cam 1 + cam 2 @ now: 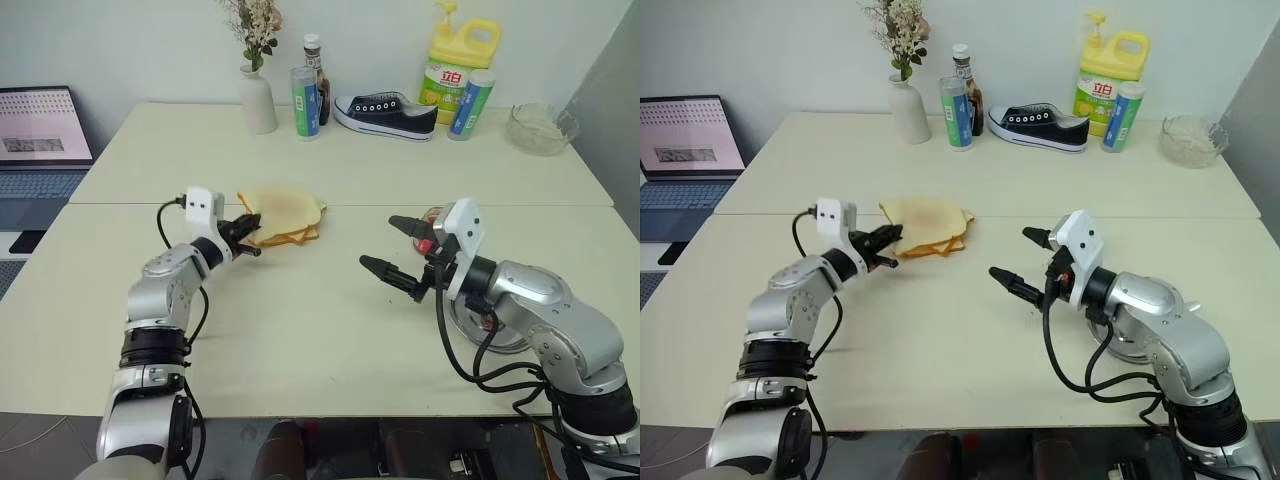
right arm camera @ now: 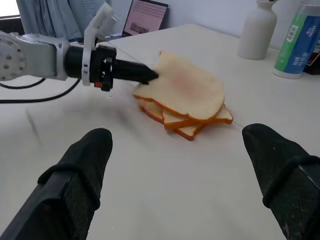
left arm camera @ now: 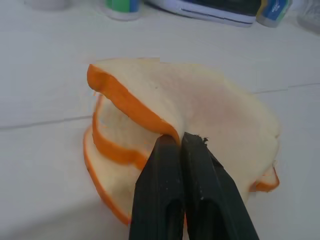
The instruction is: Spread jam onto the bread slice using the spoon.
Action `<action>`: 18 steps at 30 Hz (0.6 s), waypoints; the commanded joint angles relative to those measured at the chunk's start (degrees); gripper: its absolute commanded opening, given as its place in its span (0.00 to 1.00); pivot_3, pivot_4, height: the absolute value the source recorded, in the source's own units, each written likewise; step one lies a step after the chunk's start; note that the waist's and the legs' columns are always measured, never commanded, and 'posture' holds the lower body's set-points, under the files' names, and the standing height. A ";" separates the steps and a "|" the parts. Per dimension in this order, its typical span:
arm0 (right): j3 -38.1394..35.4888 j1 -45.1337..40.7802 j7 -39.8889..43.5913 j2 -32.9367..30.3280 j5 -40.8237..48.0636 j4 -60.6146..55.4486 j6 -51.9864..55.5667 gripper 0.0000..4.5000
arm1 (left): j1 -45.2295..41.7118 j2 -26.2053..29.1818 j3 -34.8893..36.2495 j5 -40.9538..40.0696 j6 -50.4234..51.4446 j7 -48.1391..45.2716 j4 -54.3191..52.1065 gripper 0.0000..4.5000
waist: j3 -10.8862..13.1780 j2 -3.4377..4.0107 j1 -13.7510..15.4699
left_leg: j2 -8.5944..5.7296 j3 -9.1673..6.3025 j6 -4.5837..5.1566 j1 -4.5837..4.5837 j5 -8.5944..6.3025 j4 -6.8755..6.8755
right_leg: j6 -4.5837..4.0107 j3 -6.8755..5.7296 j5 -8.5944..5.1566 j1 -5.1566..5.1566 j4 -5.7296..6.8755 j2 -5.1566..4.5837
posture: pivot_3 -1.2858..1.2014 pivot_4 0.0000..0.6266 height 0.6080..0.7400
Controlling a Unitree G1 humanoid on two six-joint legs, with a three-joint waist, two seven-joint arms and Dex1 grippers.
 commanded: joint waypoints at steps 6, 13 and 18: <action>-16.51 2.59 0.07 -7.89 20.65 -11.62 13.20 1.00 | -1.50 7.22 -6.80 -19.12 20.66 -19.10 -26.85 0.01 | 0.00 0.00 0.01 | -0.02 0.02 -0.04 -0.02 0.02 -0.04 | 0.01 0.02 -0.01 0.00 -0.05 -0.06 | 0.52 0.24 1.00; -22.30 4.91 -10.17 -10.40 39.15 -13.89 17.34 1.00 | 6.94 4.24 -13.11 -15.51 20.04 -15.93 -27.88 0.01 | -0.04 0.07 -0.54 | 0.05 0.03 0.03 0.30 0.04 -0.09 | -0.02 0.14 0.01 0.20 0.03 0.11 | 0.52 0.24 1.00; -19.57 11.15 -13.02 -12.05 39.39 -17.35 16.34 1.00 | 13.57 1.26 -18.53 -3.83 11.14 -9.63 -19.31 0.01 | -0.03 0.05 -0.12 | 0.04 -0.10 0.05 0.26 0.04 -0.05 | -0.02 0.16 0.01 0.30 -0.05 0.12 | 0.52 0.24 1.00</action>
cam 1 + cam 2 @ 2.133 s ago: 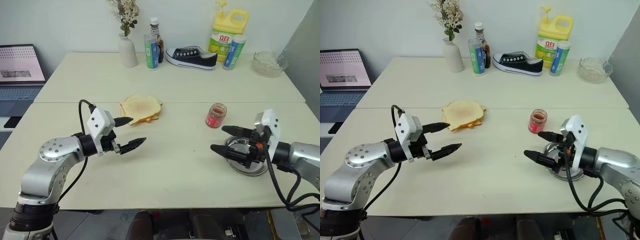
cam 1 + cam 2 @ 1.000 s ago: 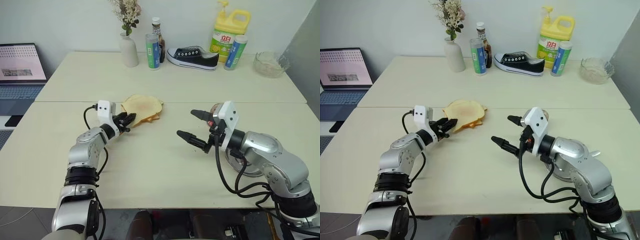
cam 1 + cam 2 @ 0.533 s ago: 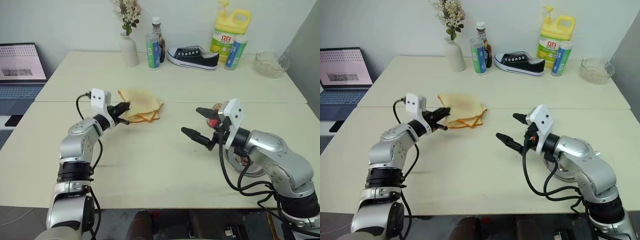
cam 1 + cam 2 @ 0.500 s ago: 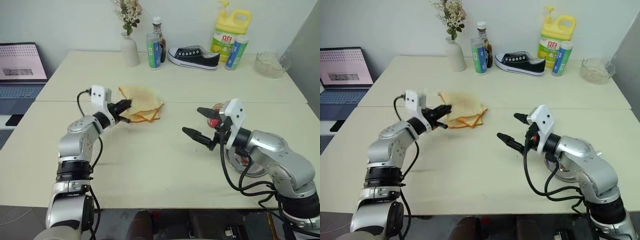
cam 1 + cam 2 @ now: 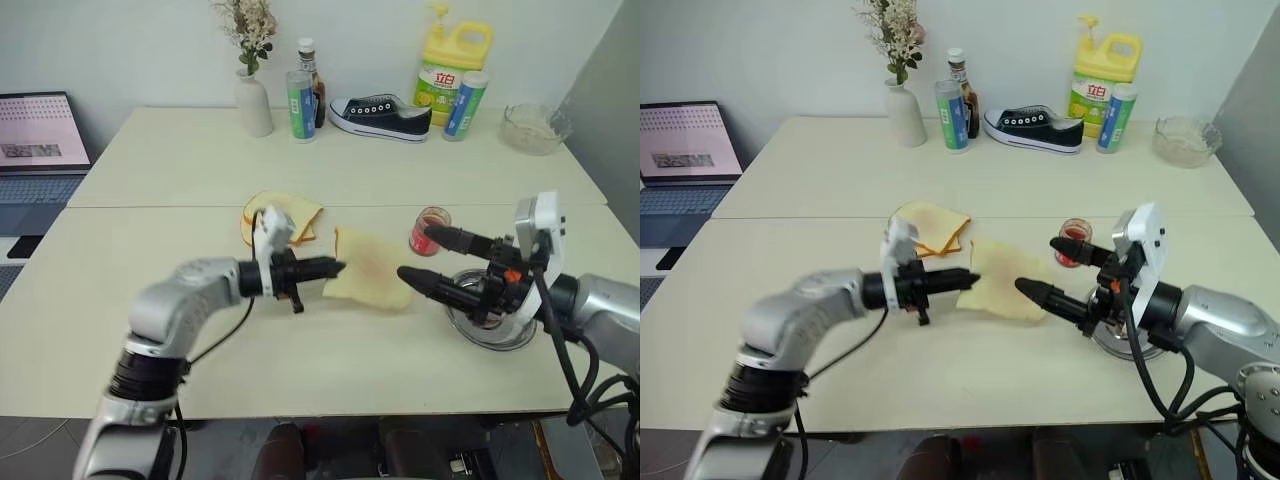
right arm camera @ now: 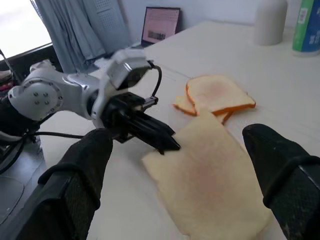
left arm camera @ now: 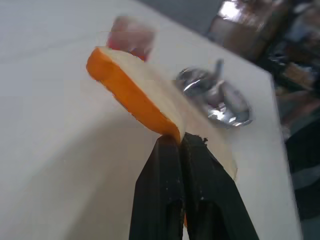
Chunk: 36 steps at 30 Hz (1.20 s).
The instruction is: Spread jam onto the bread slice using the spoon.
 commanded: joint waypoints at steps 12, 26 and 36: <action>1.35 5.53 0.52 -5.01 -0.37 -1.91 -4.12 1.00 | 2.38 -1.93 -6.67 5.37 0.52 0.57 -3.90 0.01 | -0.02 -0.06 0.14 | -0.05 0.04 0.00 -0.01 0.00 0.02 | 0.03 -0.09 0.00 0.04 -0.03 -0.05 | 0.52 0.24 1.00; 2.81 5.40 -0.41 -5.77 -1.15 -1.52 -5.48 1.00 | -1.23 -3.46 -10.18 9.39 -2.99 -2.89 0.95 0.01 | -0.02 -0.05 1.02 | -0.07 -0.06 0.00 0.22 0.00 0.01 | 0.24 -0.18 0.04 0.60 -0.63 -0.09 | 0.52 0.24 1.00; 2.97 6.76 -0.11 -5.34 -3.10 -1.54 -6.48 1.00 | -3.50 -5.92 -8.62 11.32 -5.13 -2.35 5.34 0.01 | -0.03 -0.04 1.76 | -0.07 -0.01 0.00 0.09 -0.01 -0.01 | 0.22 -0.18 0.17 0.60 -0.98 -0.10 | 0.52 0.24 1.00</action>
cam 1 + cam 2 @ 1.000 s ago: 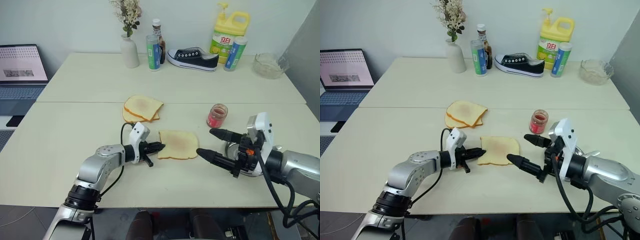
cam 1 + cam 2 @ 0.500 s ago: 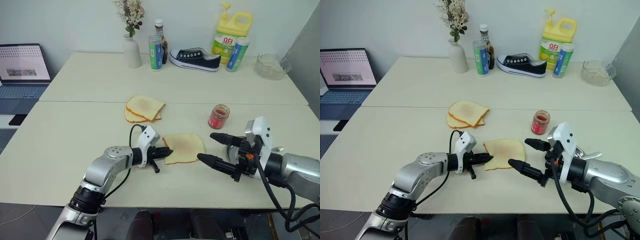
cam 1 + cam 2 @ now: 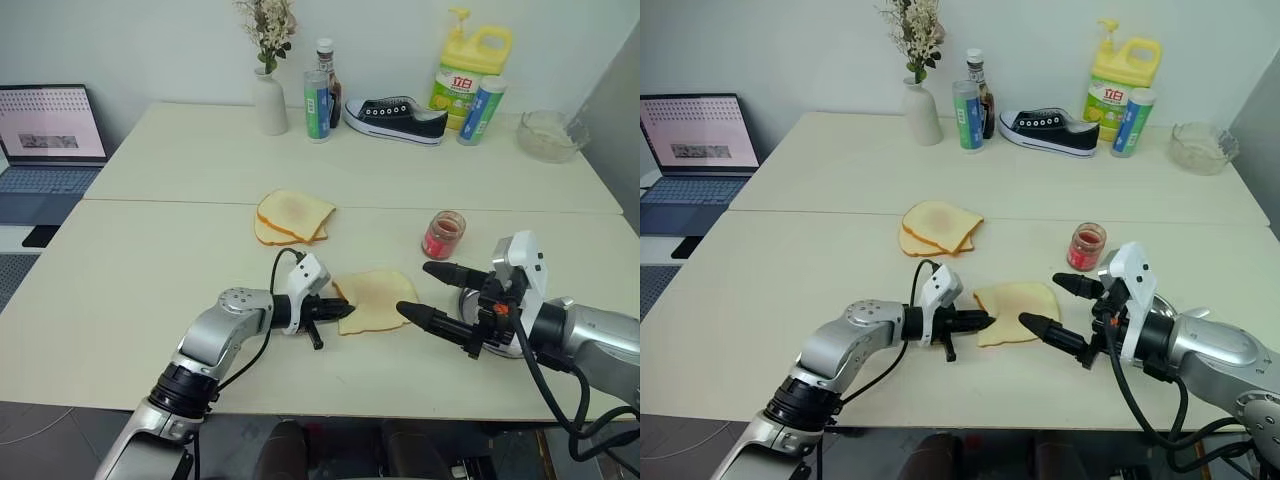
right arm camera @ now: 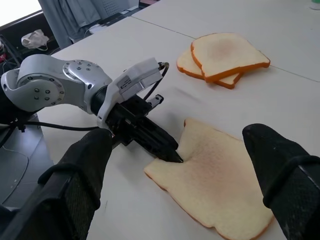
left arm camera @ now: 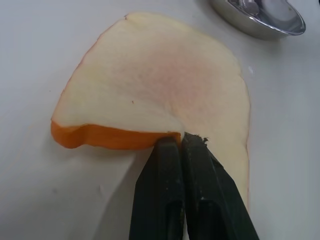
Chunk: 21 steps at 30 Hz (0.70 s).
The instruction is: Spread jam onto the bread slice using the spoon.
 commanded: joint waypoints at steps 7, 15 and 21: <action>0.09 1.36 0.65 -0.52 -1.78 -1.00 -2.07 1.00 | -2.49 -4.68 0.81 3.71 -4.31 4.88 5.38 0.01 | 0.00 0.00 0.21 | -0.02 0.05 0.00 0.03 0.00 0.05 | 0.22 0.02 0.02 0.03 0.01 -0.01 | 0.52 0.24 1.00; 0.28 1.68 1.35 -0.63 -2.48 -0.75 -2.28 1.00 | -1.24 -3.42 1.12 2.21 -2.68 2.64 3.12 0.21 | 0.00 0.00 0.19 | -0.01 0.05 0.01 0.03 0.02 0.05 | 0.24 0.03 0.05 0.02 0.01 0.00 | 0.52 0.24 1.00; -1.53 4.76 1.13 -0.15 -2.97 -0.70 -2.82 1.00 | 0.70 0.45 3.80 0.55 0.87 2.12 -0.81 0.63 | 0.00 0.00 -0.03 | 0.02 0.05 0.01 0.04 0.02 0.01 | 0.23 0.03 0.05 0.01 0.01 0.02 | 0.52 0.24 1.00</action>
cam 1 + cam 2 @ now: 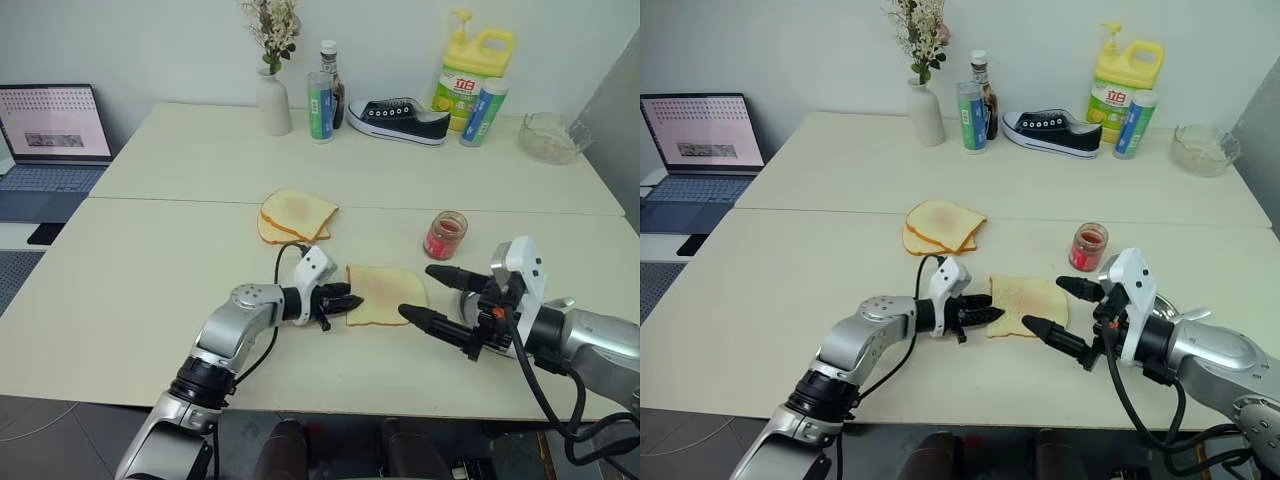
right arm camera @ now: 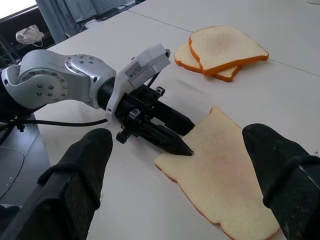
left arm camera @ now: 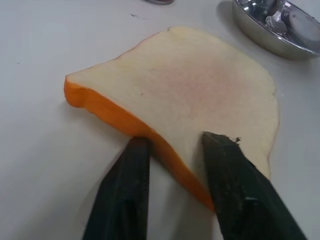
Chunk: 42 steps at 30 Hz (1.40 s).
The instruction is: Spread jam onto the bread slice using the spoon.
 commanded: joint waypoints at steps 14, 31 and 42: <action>-21.91 28.91 -0.96 9.90 -4.48 3.34 -7.59 1.00 | 0.20 4.57 7.13 -9.08 -3.78 -7.73 -13.12 0.99 | 0.00 -0.01 0.22 | -0.07 0.09 -0.01 -0.11 0.00 0.05 | 0.09 0.04 -0.02 -0.02 -0.06 -0.12 | 0.52 0.24 1.00; -27.46 12.88 -1.02 14.11 1.20 38.33 -8.02 1.00 | -5.68 6.10 0.61 -8.00 -9.34 -20.44 -10.77 0.99 | -0.04 0.09 -1.62 | 0.01 0.33 0.03 0.11 0.00 -0.06 | 0.01 0.29 -0.03 0.00 -0.02 0.07 | 0.52 0.24 1.00; -24.83 1.87 1.77 13.19 0.98 49.53 -2.67 1.00 | -1.54 7.27 1.87 -9.26 -6.66 -16.56 -16.49 0.99 | -0.06 0.23 -1.55 | 0.03 0.23 0.04 0.08 0.00 -0.11 | -0.23 0.24 0.08 -0.04 -0.01 0.10 | 0.52 0.24 1.00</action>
